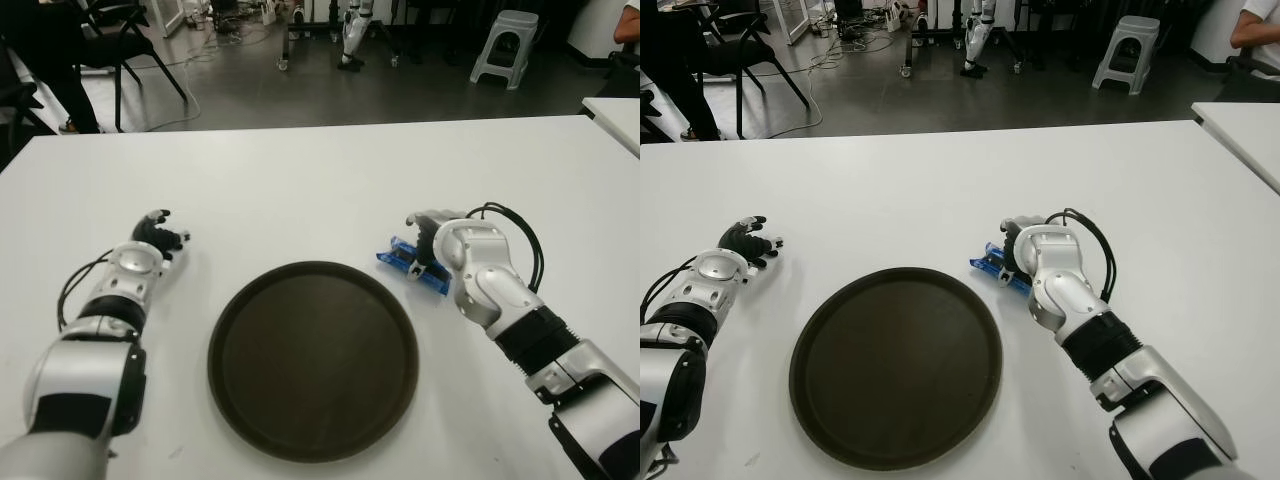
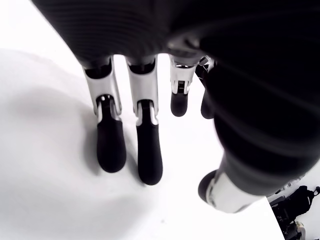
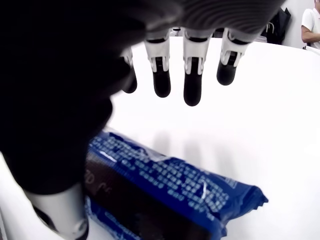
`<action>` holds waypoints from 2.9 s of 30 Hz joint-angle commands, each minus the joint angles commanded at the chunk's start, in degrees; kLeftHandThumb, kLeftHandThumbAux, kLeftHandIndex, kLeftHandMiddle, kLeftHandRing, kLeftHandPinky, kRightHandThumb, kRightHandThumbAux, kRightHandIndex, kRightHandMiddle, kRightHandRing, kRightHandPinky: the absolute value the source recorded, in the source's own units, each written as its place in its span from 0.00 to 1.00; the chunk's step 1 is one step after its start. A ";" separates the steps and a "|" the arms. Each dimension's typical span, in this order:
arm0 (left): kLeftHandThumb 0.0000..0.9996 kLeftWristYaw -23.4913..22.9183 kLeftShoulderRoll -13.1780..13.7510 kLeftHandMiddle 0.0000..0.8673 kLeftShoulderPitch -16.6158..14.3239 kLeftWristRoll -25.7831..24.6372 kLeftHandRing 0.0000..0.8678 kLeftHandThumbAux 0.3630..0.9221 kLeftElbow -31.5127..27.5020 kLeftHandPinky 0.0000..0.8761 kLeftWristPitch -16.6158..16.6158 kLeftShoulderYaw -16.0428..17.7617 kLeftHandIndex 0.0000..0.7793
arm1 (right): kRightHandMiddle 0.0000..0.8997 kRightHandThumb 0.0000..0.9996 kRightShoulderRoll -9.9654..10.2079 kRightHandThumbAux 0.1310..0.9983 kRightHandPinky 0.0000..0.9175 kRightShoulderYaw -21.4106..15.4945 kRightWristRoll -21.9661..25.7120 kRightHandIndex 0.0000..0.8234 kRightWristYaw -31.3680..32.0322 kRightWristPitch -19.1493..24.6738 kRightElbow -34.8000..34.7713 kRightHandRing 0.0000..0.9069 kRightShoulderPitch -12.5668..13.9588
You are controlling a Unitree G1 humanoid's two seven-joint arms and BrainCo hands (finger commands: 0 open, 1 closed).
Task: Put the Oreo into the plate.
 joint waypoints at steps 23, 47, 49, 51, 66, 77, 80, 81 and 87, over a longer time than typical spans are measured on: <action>0.15 -0.41 0.21 0.11 0.40 -0.22 0.14 0.83 -0.11 0.14 -1.01 0.32 0.09 | 0.18 0.00 2.79 0.80 0.06 0.14 1.97 0.13 -8.40 -5.01 10.68 0.17 -0.84; 0.20 0.51 0.25 0.11 0.39 -0.24 0.15 0.74 -0.05 0.17 -0.26 0.43 0.12 | 0.19 0.00 6.00 0.81 0.12 1.73 4.49 0.19 -13.41 -7.88 25.54 0.19 -5.78; 0.21 0.53 0.27 0.11 0.43 -0.16 0.15 0.74 -0.04 0.18 -0.39 0.39 0.12 | 0.19 0.00 6.01 0.81 0.12 1.87 4.61 0.18 -13.46 -7.85 25.74 0.18 -5.93; 0.21 0.58 0.28 0.12 0.49 -0.08 0.16 0.74 -0.04 0.19 -0.61 0.33 0.13 | 0.19 0.00 6.09 0.81 0.13 1.87 4.72 0.18 -13.75 -7.79 25.96 0.18 -6.02; 0.21 0.47 0.34 0.11 0.59 -0.08 0.15 0.74 0.06 0.19 -0.58 0.29 0.15 | 0.15 0.00 6.52 0.80 0.05 2.61 4.95 0.16 -13.76 -7.65 27.98 0.15 -6.89; 0.23 0.36 0.27 0.10 0.65 -0.39 0.15 0.73 0.12 0.20 -0.71 0.66 0.16 | 0.16 0.00 5.95 0.80 0.06 2.64 5.67 0.14 -13.84 -9.19 28.04 0.16 -7.12; 0.21 0.42 0.29 0.10 0.60 -0.32 0.15 0.72 0.13 0.19 -0.55 0.62 0.15 | 0.15 0.00 5.64 0.80 0.06 2.93 5.45 0.14 -14.41 -9.76 27.64 0.16 -6.90; 0.20 0.42 0.32 0.10 0.60 -0.31 0.14 0.72 0.13 0.18 -0.52 0.61 0.14 | 0.16 0.00 5.52 0.80 0.07 3.05 5.31 0.14 -14.71 -10.01 27.45 0.16 -6.79; 0.19 0.74 0.41 0.11 0.59 0.31 0.15 0.71 0.13 0.19 -0.41 0.02 0.12 | 0.16 0.00 5.21 0.81 0.07 3.85 4.93 0.14 -13.85 -9.57 27.41 0.16 -7.22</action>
